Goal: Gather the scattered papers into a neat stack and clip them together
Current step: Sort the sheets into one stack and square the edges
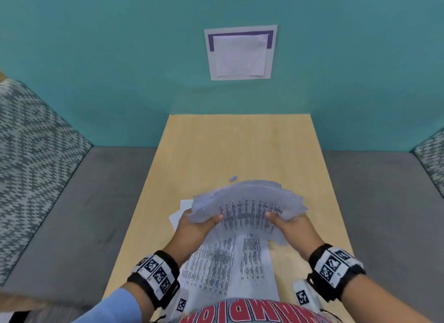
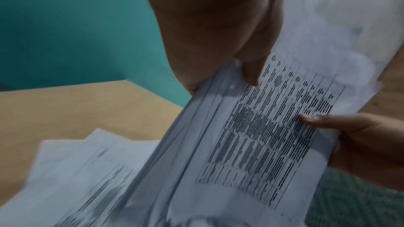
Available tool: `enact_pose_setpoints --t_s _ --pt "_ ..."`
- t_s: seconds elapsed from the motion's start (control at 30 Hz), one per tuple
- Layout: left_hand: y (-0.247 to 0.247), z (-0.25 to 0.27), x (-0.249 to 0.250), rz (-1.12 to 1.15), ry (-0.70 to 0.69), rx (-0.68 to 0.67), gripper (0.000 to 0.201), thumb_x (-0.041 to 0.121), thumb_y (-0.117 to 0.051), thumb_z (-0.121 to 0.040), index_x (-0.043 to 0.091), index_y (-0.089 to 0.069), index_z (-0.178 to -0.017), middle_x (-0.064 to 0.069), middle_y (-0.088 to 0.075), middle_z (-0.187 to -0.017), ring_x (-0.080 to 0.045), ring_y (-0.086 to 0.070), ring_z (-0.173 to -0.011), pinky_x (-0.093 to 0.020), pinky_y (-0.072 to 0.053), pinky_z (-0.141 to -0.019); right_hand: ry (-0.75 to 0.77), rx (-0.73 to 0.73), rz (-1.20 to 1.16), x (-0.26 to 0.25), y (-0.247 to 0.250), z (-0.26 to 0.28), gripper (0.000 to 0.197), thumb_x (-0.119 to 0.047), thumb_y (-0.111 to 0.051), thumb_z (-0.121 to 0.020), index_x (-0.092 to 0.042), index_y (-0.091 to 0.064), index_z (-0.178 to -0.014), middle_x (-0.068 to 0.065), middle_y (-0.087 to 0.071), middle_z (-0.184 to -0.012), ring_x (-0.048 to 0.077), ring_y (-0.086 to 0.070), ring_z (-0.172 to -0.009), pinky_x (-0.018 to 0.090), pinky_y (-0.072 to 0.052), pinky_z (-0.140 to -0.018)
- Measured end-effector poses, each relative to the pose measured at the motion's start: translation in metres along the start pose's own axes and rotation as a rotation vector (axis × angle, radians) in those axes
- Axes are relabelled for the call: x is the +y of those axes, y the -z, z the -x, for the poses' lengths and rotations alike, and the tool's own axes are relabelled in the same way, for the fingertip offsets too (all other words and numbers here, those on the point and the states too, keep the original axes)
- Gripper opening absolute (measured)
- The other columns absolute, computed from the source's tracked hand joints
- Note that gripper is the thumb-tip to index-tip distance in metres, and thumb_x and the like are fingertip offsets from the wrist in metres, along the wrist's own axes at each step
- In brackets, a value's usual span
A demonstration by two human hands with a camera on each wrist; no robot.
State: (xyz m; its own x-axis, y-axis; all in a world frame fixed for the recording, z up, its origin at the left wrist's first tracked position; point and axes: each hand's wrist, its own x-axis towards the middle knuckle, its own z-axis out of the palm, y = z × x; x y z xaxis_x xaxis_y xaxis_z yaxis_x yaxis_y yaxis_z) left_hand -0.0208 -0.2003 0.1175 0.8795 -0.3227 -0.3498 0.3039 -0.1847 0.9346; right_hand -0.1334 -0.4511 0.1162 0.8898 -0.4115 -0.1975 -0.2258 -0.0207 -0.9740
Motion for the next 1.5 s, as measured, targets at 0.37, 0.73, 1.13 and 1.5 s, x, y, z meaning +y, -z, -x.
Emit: enact_pose_setpoints --t_s 0.37,0.73,1.13,1.5 --pt "0.004 -0.001 -0.005 -0.218 -0.093 -0.211 0.024 0.012 -0.087 -0.088 0.024 -0.084 -0.108 -0.001 -0.084 -0.107 -0.015 -0.078 -0.102 -0.037 -0.059 -0.091 -0.083 -0.052 0.103 0.022 0.012 -0.001 0.023 -0.012 -0.081 -0.087 -0.023 -0.079 -0.107 -0.01 -0.082 -0.103 0.019 -0.075 -0.109 0.029 -0.06 -0.091" --pt "0.006 0.008 0.031 -0.11 -0.198 -0.05 0.067 0.028 -0.099 -0.066 0.021 -0.068 -0.124 0.009 -0.079 -0.114 -0.016 -0.074 -0.112 -0.025 -0.059 -0.094 -0.054 -0.014 0.041 0.013 0.013 0.002 0.033 -0.014 -0.088 -0.08 -0.02 -0.078 -0.111 -0.011 -0.082 -0.104 0.006 -0.077 -0.101 0.043 -0.058 -0.101" --pt "-0.041 0.019 0.105 -1.578 -0.589 -0.371 0.025 0.034 -0.061 -0.099 0.033 -0.067 -0.123 0.0 -0.077 -0.114 -0.029 -0.072 -0.107 -0.036 -0.049 -0.078 0.269 -0.198 0.338 -0.016 0.002 0.012 0.028 -0.011 -0.076 -0.092 -0.038 -0.074 -0.085 -0.022 -0.073 -0.086 0.0 -0.067 -0.08 0.011 -0.045 -0.072" --pt "0.034 0.01 0.115 -0.309 -0.187 -0.214 0.013 0.017 -0.087 -0.087 0.022 -0.087 -0.099 0.005 -0.086 -0.103 -0.01 -0.081 -0.098 -0.032 -0.063 -0.092 -0.126 0.012 -0.09 -0.005 0.087 0.01 0.05 -0.021 -0.087 -0.073 -0.015 -0.072 -0.12 0.004 -0.08 -0.115 0.025 -0.073 -0.112 0.039 -0.062 -0.088"
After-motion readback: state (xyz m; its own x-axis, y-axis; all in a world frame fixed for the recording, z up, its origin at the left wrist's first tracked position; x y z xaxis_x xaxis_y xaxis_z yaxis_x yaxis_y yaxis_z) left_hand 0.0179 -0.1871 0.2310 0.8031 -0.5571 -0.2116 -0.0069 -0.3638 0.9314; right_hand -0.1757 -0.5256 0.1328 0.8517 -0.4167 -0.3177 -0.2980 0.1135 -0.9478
